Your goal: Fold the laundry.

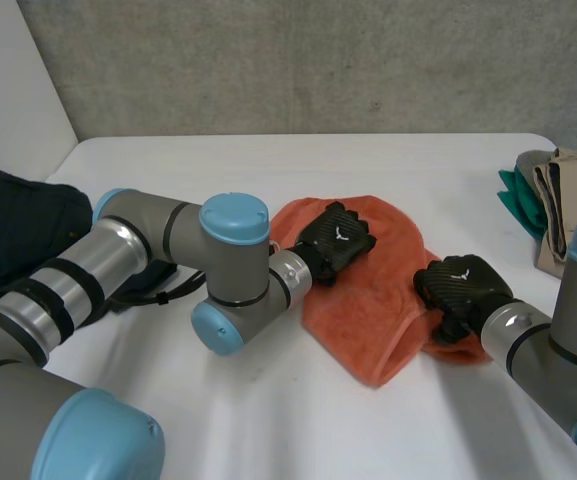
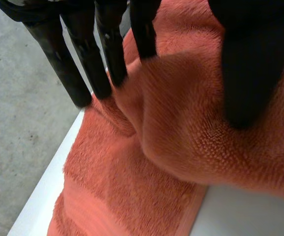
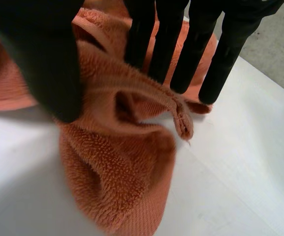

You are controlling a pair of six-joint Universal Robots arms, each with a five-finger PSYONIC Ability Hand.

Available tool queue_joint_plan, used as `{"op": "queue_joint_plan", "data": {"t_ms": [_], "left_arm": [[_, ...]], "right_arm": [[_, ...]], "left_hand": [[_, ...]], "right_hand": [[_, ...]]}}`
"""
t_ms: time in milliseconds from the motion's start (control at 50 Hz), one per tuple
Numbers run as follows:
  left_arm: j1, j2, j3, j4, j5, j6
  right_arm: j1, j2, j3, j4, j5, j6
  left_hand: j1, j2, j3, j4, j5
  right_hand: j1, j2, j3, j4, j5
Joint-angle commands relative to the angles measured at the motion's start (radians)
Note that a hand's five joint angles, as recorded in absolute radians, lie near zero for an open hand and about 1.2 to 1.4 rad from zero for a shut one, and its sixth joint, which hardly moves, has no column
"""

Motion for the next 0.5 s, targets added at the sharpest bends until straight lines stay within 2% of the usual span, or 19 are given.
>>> {"op": "queue_joint_plan", "data": {"t_ms": [20,40,60,140,260,360,380,440,500], "left_arm": [[0.004,0.050,-0.021,0.066,-0.116,-0.011],[0.004,0.073,-0.037,0.081,-0.142,-0.014],[0.002,0.124,-0.076,0.132,-0.214,-0.028],[-0.004,0.289,-0.226,0.236,-0.315,-0.068],[-0.010,0.530,-0.503,0.308,-0.351,-0.099],[-0.018,0.694,-0.730,0.315,-0.437,-0.109],[-0.028,0.740,-0.800,0.313,-0.485,-0.122],[-0.065,0.811,-0.938,0.307,-0.555,-0.173],[-0.116,0.837,-1.015,0.307,-0.570,-0.224]], "right_arm": [[0.001,0.004,-0.003,-0.060,0.000,-0.018],[0.001,0.004,-0.009,-0.068,0.000,-0.025],[0.002,0.005,-0.025,-0.076,0.000,-0.041],[0.007,0.015,-0.098,-0.099,0.017,-0.099],[0.018,0.048,-0.261,-0.177,0.039,-0.091],[0.038,0.088,-0.373,-0.257,0.030,-0.042],[0.044,0.099,-0.397,-0.269,0.022,-0.021],[0.051,0.116,-0.428,-0.269,0.000,0.022],[0.071,0.143,-0.450,-0.236,-0.049,0.073]], "left_hand": [[0.597,0.672,0.676,0.671,0.676],[0.597,0.672,0.676,0.671,0.676],[0.597,0.672,0.676,0.671,0.676],[0.597,0.672,0.676,0.671,0.676],[0.597,0.672,0.676,0.671,0.676],[0.597,0.672,0.676,0.671,0.676],[0.597,0.672,0.676,0.671,0.676],[0.597,0.672,0.676,0.671,0.676],[0.597,0.672,0.676,0.671,0.676]], "right_hand": [[0.574,0.547,0.554,0.555,0.557],[0.574,0.547,0.554,0.555,0.557],[0.574,0.547,0.554,0.555,0.557],[0.574,0.547,0.554,0.555,0.557],[0.574,0.547,0.554,0.555,0.557],[0.574,0.547,0.554,0.555,0.557],[0.574,0.547,0.554,0.555,0.557],[0.574,0.547,0.554,0.555,0.557],[0.574,0.547,0.554,0.555,0.557]]}}
